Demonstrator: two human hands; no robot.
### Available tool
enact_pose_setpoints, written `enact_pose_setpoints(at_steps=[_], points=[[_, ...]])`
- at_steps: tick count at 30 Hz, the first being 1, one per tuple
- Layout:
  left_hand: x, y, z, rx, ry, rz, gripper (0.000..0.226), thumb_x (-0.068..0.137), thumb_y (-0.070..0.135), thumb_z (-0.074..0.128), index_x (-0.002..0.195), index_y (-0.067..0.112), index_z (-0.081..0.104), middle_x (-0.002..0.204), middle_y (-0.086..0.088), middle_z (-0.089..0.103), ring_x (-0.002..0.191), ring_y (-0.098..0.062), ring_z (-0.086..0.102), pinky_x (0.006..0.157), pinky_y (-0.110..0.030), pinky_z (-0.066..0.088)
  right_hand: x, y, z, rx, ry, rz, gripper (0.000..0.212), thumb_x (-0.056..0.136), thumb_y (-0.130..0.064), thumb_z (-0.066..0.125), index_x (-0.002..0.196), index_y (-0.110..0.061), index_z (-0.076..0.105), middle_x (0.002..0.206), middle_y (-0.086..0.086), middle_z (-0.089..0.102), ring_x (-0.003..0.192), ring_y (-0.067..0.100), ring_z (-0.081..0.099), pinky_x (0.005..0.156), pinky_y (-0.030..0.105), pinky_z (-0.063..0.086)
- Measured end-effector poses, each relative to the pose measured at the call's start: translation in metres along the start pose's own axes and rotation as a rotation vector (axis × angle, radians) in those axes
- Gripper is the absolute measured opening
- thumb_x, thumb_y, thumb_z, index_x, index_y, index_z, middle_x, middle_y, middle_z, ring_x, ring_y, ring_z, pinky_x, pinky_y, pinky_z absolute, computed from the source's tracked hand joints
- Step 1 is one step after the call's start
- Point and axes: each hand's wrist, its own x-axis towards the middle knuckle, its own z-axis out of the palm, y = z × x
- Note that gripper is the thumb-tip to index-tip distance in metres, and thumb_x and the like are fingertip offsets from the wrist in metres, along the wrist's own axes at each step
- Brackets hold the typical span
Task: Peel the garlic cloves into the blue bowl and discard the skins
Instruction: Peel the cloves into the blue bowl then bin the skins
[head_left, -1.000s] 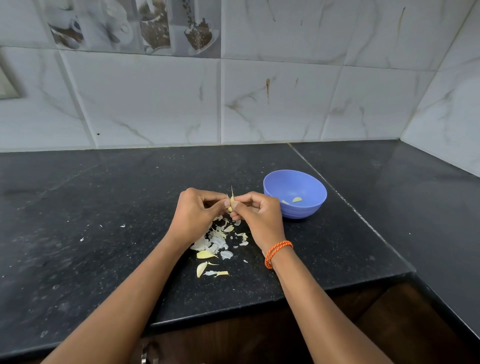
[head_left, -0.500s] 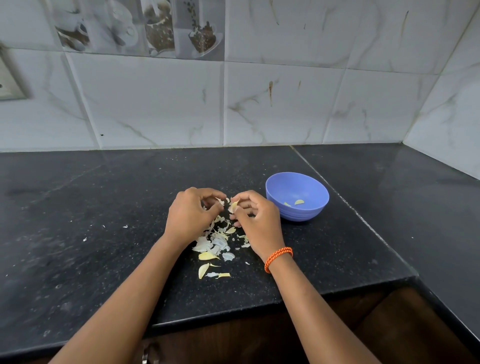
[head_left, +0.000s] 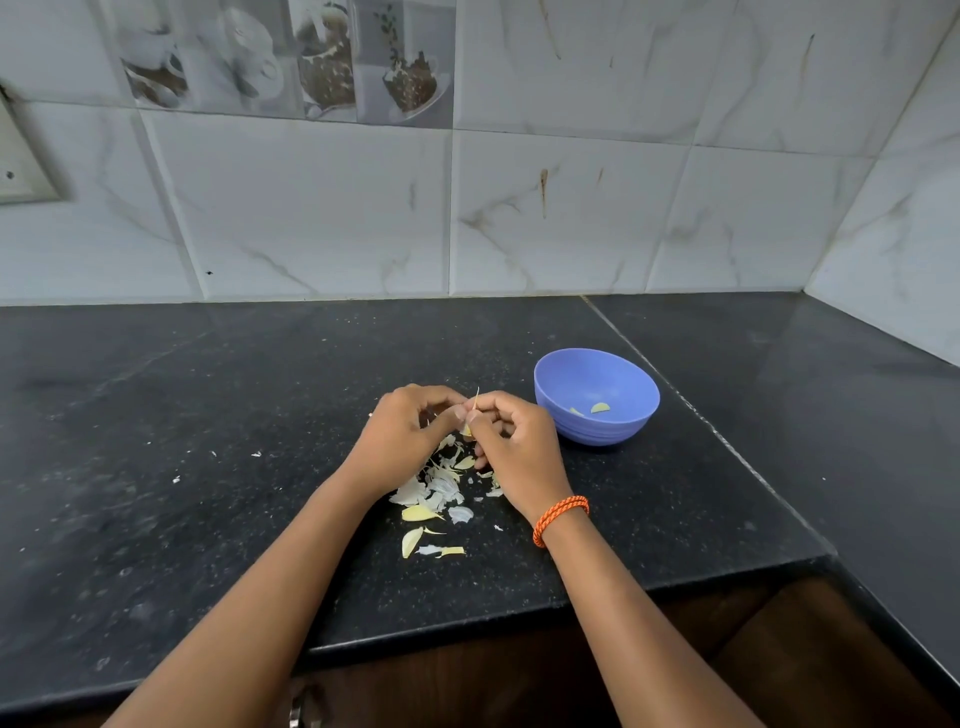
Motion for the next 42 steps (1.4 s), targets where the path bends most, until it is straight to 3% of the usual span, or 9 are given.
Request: enact_pose_setpoints(at_steps=[4, 8, 11, 17, 20, 24, 30, 33, 42], points=[[0.001, 0.001, -0.004, -0.024, 0.085, -0.015, 0.012, 0.097, 0.025, 0.081, 0.086, 0.021, 0.083, 0.077, 0.007, 0.079, 0.06, -0.001, 0.063, 0.062, -0.013, 0.044, -0.001, -0.002, -0.001, 0.023, 0.019, -0.013, 0.012, 0.101, -0.007, 0.065, 0.105, -0.012, 0.076, 0.079, 0.002, 0.074, 0.065, 0.013, 0.069, 0.057, 0.03, 0.059], [0.001, -0.002, -0.006, 0.031, 0.103, -0.009, 0.016, 0.092, 0.012, 0.084, 0.09, 0.028, 0.084, 0.083, 0.015, 0.079, 0.085, -0.004, 0.074, 0.078, -0.025, 0.054, -0.003, -0.005, -0.003, 0.055, 0.065, -0.018, 0.008, 0.102, -0.006, 0.066, 0.103, -0.01, 0.072, 0.084, 0.005, 0.076, 0.073, 0.018, 0.076, 0.06, 0.031, 0.062], [0.0, -0.002, -0.004, 0.11, 0.139, -0.005, 0.021, 0.096, 0.01, 0.079, 0.095, 0.03, 0.085, 0.084, 0.022, 0.076, 0.091, 0.009, 0.063, 0.073, -0.018, 0.044, -0.006, -0.006, -0.006, 0.027, 0.123, -0.05, 0.007, 0.102, -0.008, 0.066, 0.1, -0.013, 0.07, 0.089, 0.0, 0.078, 0.079, 0.017, 0.078, 0.064, 0.037, 0.065], [0.001, -0.002, 0.0, 0.186, 0.155, 0.055, 0.014, 0.104, 0.027, 0.07, 0.107, 0.033, 0.083, 0.081, 0.02, 0.074, 0.091, -0.001, 0.063, 0.073, -0.011, 0.043, -0.015, -0.005, -0.018, -0.091, 0.192, -0.096, 0.009, 0.1, -0.011, 0.068, 0.092, -0.017, 0.067, 0.086, -0.006, 0.076, 0.082, 0.015, 0.076, 0.067, 0.037, 0.065], [0.0, -0.011, 0.005, 0.282, 0.024, 0.125, 0.024, 0.106, 0.021, 0.065, 0.115, 0.038, 0.08, 0.101, 0.025, 0.075, 0.108, -0.006, 0.056, 0.09, -0.029, 0.049, -0.018, -0.003, -0.021, -0.229, 0.179, -0.094, 0.012, 0.098, -0.011, 0.068, 0.089, -0.019, 0.067, 0.086, -0.01, 0.073, 0.084, 0.008, 0.072, 0.071, 0.027, 0.062], [0.0, -0.012, 0.017, 0.346, -0.196, 0.214, 0.025, 0.105, 0.024, 0.068, 0.126, 0.032, 0.078, 0.125, 0.023, 0.073, 0.128, -0.01, 0.048, 0.107, -0.032, 0.042, -0.019, -0.001, -0.021, -0.324, 0.178, -0.029, 0.015, 0.097, -0.013, 0.07, 0.087, -0.022, 0.064, 0.083, -0.01, 0.072, 0.08, 0.006, 0.07, 0.073, 0.031, 0.062], [0.002, -0.009, 0.012, 0.368, -0.113, 0.176, 0.006, 0.09, 0.036, 0.085, 0.094, 0.038, 0.082, 0.101, 0.028, 0.073, 0.113, -0.004, 0.049, 0.093, -0.029, 0.044, -0.017, -0.002, -0.023, -0.3, 0.198, -0.015, 0.016, 0.096, -0.008, 0.07, 0.089, -0.021, 0.064, 0.082, -0.007, 0.073, 0.077, 0.006, 0.073, 0.07, 0.027, 0.062], [-0.001, -0.012, 0.006, 0.399, -0.063, 0.08, 0.011, 0.088, 0.035, 0.085, 0.083, 0.041, 0.077, 0.096, 0.022, 0.072, 0.11, -0.002, 0.048, 0.089, -0.029, 0.043, -0.016, 0.0, -0.024, -0.29, 0.161, -0.002, 0.021, 0.095, -0.003, 0.068, 0.09, -0.023, 0.066, 0.085, -0.006, 0.074, 0.08, 0.008, 0.074, 0.072, 0.022, 0.061], [-0.002, -0.008, 0.01, 0.32, -0.013, 0.11, 0.01, 0.088, 0.031, 0.086, 0.096, 0.037, 0.082, 0.093, 0.02, 0.074, 0.113, -0.008, 0.048, 0.091, -0.027, 0.04, -0.011, 0.004, -0.017, -0.358, 0.028, -0.022, 0.021, 0.093, 0.001, 0.073, 0.092, -0.019, 0.078, 0.09, -0.009, 0.076, 0.082, 0.003, 0.073, 0.078, 0.024, 0.063]])
